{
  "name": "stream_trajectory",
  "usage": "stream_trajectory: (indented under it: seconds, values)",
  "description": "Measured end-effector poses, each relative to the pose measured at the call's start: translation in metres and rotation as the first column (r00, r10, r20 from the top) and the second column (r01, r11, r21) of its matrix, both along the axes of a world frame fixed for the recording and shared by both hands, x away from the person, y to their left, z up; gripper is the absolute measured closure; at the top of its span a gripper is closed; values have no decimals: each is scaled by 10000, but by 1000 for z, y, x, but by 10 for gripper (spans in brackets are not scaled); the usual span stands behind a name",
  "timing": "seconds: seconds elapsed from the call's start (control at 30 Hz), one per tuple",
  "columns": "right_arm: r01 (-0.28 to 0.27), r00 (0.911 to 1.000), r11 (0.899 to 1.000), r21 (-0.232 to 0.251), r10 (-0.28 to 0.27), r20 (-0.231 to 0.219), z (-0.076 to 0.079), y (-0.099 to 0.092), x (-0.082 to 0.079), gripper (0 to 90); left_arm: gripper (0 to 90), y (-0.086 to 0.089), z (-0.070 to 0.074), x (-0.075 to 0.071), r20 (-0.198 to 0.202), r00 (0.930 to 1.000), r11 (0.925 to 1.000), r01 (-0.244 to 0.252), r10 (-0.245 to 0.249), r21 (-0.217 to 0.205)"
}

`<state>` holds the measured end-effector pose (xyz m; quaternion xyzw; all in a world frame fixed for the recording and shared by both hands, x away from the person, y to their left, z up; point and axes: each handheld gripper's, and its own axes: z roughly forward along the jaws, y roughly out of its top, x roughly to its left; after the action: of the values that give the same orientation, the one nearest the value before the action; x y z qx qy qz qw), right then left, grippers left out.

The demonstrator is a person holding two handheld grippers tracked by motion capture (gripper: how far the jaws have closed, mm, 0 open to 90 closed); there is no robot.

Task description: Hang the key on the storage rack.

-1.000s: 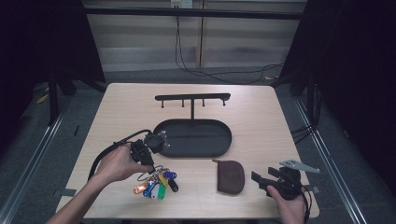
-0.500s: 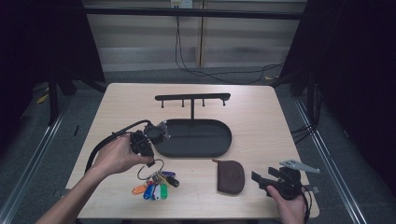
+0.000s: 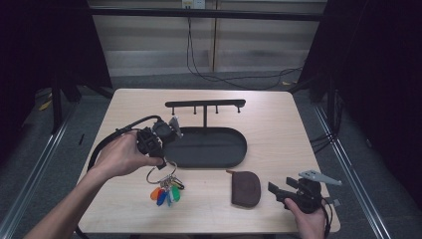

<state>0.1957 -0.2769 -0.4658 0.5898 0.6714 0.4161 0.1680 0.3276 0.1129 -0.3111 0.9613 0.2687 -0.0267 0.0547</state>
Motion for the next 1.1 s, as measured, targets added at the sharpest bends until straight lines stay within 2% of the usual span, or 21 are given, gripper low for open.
stream_trajectory:
  seconds: [0.13, 0.23, 0.37, 0.5, 0.53, 0.8, 0.87, 0.97, 1.07, 1.1]
  values:
    - [-56, 10000, 10000, 38, 56, -62, 0, 0, 1, 183, 876, 0, 10, 0, -31, 9998, 9998, 178, -178, -110]
    - [-42, 10000, 10000, 62, 43, -84, 0, -1, 1, 166, 876, 0, 22, 1, 217, 9995, 9996, 214, -209, -208]
    - [-33, 10000, 9999, 99, 33, -28, 0, -1, 0, 152, 876, 2, 29, 3, 387, 9990, 9996, 214, -206, -209]
    - [-22, 10000, 9999, 111, 23, -33, 0, -1, 1, 149, 876, 5, 36, 10, 254, 9994, 9986, 240, -228, -474]
    - [-27, 10000, 9999, 114, 27, -38, 0, -1, 1, 149, 876, 5, 38, 11, 269, 9996, 9982, 88, -72, -592]
    - [-45, 10000, 9999, 98, 45, -33, 0, -1, 1, 147, 876, 5, 50, 18, 400, 9992, 9985, 106, -85, -544]
    - [-28, 10000, 9999, 98, 29, -76, 0, -1, 1, 147, 876, 4, 52, 20, 499, 9987, 9986, -21, 48, -534]
    - [-60, 10000, 9999, 95, 61, -65, 0, -1, 1, 147, 876, 4, 55, 23, 508, 9987, 9984, -37, 65, -566]
    - [-45, 10000, 9999, 102, 45, -69, 0, -1, 1, 147, 876, 4, 60, 28, 432, 9989, 9968, -125, 160, -790]
    - [-41, 10000, 9999, 101, 42, -78, 0, -1, 1, 147, 876, 4, 62, 29, 365, 9993, 9974, -39, 66, -721]
